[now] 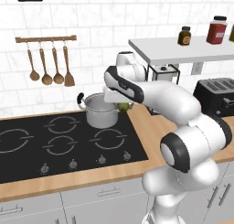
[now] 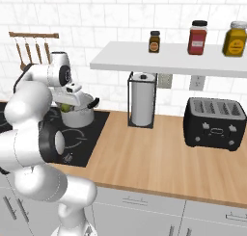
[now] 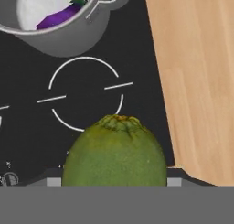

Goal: Put the lime and eggplant in the pot. Retrieve the spatula and lightly stir the vegetables in the pot.

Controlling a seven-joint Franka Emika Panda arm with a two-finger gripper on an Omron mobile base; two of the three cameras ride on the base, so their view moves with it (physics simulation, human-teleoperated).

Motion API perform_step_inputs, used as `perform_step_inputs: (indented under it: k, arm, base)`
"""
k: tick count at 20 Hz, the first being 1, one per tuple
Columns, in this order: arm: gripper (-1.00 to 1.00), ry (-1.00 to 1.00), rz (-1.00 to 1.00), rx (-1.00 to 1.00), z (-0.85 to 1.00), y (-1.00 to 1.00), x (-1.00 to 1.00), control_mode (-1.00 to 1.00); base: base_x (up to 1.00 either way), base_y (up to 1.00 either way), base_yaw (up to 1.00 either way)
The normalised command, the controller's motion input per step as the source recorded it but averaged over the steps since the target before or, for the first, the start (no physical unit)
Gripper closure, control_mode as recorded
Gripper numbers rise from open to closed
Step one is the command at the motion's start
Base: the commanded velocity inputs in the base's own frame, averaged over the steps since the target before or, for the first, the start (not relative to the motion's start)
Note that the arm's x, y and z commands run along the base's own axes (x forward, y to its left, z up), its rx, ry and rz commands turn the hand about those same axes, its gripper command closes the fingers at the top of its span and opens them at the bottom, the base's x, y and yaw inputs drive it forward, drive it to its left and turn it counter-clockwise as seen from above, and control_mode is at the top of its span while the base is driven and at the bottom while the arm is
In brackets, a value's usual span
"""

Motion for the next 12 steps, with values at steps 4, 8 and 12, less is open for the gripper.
perform_step_inputs:
  k: [4,8,12]
  arm:
    - [1.00,-0.25,-0.01,0.00,0.00,0.19,0.36,-1.00]
    - [1.00,-0.19,0.00,0.02,-0.01,0.05,0.44,-1.00]
    - [1.00,0.02,-0.01,0.01,-0.09,0.02,0.72,-1.00]
  base:
    - [0.00,0.00,0.00]
    - [0.00,0.00,0.00]
    - [0.00,0.00,0.00]
